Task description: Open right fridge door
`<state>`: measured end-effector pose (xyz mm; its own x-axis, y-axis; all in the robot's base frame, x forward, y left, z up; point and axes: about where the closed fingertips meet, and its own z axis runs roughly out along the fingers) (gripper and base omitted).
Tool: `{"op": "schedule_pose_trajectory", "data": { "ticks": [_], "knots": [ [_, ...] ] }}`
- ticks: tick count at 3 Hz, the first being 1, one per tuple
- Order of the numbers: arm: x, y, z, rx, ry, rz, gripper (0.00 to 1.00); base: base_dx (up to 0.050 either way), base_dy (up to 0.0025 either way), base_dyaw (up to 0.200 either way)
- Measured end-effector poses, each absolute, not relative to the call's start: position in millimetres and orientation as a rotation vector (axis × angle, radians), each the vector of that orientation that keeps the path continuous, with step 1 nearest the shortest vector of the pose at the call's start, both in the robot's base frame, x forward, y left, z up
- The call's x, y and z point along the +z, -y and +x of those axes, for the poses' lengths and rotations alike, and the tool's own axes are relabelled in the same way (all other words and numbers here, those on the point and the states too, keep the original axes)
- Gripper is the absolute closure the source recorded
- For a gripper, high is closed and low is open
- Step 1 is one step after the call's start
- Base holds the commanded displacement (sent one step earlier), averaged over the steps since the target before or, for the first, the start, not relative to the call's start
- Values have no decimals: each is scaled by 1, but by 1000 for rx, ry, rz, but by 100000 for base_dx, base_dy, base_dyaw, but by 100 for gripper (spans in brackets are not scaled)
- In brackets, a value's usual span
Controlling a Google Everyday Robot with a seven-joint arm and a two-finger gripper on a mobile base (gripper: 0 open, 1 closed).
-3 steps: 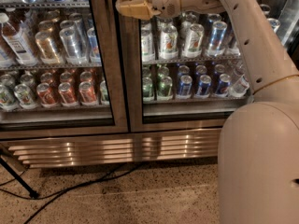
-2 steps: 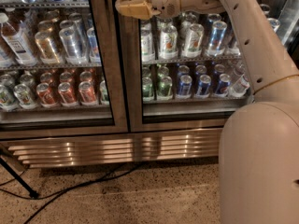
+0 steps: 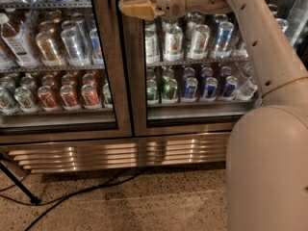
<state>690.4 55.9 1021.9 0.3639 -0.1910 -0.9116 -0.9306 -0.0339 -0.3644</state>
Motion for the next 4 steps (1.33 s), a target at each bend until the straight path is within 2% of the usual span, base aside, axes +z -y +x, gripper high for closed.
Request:
{"op": "schedule_pose_trajectory", "data": {
  "ticks": [4],
  "knots": [
    [1023,-56,691,825,-1061,-1495,100,0,0,0]
  ]
}}
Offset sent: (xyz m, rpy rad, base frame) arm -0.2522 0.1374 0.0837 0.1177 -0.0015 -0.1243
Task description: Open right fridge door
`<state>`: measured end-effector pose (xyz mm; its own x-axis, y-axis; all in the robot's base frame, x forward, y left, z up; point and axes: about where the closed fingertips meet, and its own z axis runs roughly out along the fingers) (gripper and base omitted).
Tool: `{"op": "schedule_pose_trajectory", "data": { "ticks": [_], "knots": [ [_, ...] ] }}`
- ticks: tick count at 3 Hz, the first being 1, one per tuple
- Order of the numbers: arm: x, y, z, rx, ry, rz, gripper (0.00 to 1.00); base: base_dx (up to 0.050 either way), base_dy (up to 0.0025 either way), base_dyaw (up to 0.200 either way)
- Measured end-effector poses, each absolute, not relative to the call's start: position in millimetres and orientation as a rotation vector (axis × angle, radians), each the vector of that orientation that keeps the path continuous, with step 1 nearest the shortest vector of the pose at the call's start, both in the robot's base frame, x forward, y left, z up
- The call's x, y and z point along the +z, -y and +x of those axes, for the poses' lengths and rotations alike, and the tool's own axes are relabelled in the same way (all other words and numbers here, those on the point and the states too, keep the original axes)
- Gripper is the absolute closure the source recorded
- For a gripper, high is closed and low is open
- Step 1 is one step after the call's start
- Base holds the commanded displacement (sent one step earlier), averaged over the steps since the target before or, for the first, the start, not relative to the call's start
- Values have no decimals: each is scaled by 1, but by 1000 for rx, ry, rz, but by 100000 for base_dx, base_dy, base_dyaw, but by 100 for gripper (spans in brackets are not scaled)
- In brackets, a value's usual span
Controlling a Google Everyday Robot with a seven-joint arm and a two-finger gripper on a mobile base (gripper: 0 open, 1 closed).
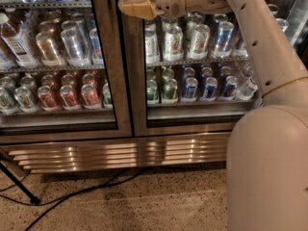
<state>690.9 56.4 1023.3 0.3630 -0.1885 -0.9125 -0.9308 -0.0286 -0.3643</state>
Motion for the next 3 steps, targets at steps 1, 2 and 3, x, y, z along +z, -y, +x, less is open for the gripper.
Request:
{"op": "schedule_pose_trajectory", "data": {
  "ticks": [1,2,3],
  "knots": [
    [1023,-56,692,825,-1061,-1495,100,0,0,0],
    [1024,-56,692,824,-1062,-1492,100,0,0,0],
    [1024,-56,692,824,-1062,-1492,100,0,0,0]
  ]
}}
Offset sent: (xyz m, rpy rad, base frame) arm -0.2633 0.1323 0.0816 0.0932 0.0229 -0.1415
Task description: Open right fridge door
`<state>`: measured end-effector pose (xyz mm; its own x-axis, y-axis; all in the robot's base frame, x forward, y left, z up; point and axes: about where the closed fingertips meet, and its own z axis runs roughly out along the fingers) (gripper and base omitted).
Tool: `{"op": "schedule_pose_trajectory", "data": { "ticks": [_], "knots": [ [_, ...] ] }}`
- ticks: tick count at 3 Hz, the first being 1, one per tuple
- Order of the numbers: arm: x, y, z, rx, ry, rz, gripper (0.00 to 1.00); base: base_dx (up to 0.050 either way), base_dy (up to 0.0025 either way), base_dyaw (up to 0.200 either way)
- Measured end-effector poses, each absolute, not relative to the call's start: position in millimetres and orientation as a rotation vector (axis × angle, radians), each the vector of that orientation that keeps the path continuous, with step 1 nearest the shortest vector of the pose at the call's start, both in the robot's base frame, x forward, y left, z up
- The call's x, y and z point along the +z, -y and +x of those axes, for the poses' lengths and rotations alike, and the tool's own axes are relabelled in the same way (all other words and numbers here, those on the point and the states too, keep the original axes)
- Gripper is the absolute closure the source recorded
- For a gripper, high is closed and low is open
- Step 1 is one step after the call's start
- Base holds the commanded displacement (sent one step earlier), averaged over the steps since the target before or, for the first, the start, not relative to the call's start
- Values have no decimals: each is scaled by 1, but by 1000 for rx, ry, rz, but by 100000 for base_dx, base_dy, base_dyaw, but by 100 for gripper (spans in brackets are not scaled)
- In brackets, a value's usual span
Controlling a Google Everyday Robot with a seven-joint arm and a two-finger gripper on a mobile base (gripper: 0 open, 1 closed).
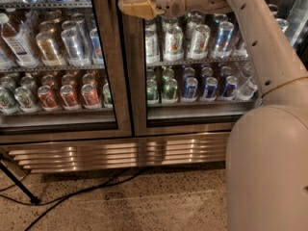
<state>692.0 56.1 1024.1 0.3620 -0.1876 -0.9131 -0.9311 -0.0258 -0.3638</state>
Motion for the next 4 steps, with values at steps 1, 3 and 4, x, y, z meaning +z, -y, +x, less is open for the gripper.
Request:
{"op": "schedule_pose_trajectory", "data": {
  "ticks": [1,3,4],
  "knots": [
    [1025,-56,691,829,-1051,-1501,100,0,0,0],
    [1025,-57,690,847,-1033,-1508,100,0,0,0],
    [1026,-57,689,855,-1027,-1509,100,0,0,0]
  ]
}}
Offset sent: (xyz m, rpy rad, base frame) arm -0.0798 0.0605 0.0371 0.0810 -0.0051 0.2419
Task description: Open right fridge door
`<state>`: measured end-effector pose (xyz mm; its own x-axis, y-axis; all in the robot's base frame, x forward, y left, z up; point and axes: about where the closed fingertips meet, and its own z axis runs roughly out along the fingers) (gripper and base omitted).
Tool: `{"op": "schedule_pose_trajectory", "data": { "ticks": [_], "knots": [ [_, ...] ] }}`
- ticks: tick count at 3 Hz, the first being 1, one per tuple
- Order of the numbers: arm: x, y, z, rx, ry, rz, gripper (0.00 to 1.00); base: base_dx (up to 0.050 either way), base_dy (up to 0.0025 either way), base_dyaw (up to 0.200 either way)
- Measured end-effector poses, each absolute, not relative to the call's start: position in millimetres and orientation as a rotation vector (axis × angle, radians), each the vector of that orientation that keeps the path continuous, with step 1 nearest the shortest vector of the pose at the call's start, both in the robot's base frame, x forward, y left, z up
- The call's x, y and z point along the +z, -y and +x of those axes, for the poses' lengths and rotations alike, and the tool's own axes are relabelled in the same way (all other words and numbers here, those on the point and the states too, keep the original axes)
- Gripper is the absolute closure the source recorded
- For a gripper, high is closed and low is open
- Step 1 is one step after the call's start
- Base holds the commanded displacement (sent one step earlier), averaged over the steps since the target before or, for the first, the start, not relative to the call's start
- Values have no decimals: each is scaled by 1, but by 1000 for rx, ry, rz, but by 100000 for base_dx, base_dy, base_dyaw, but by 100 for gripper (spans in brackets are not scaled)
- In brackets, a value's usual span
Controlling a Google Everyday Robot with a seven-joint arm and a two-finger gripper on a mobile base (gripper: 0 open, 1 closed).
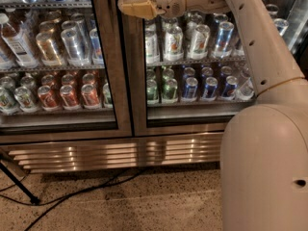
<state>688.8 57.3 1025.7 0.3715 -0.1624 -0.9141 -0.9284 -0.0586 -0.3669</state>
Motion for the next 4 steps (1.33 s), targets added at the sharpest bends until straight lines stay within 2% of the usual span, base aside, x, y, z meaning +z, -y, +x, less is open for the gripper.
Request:
{"op": "schedule_pose_trajectory", "data": {
  "ticks": [4],
  "knots": [
    [1026,-56,687,863,-1019,-1506,100,0,0,0]
  ]
}}
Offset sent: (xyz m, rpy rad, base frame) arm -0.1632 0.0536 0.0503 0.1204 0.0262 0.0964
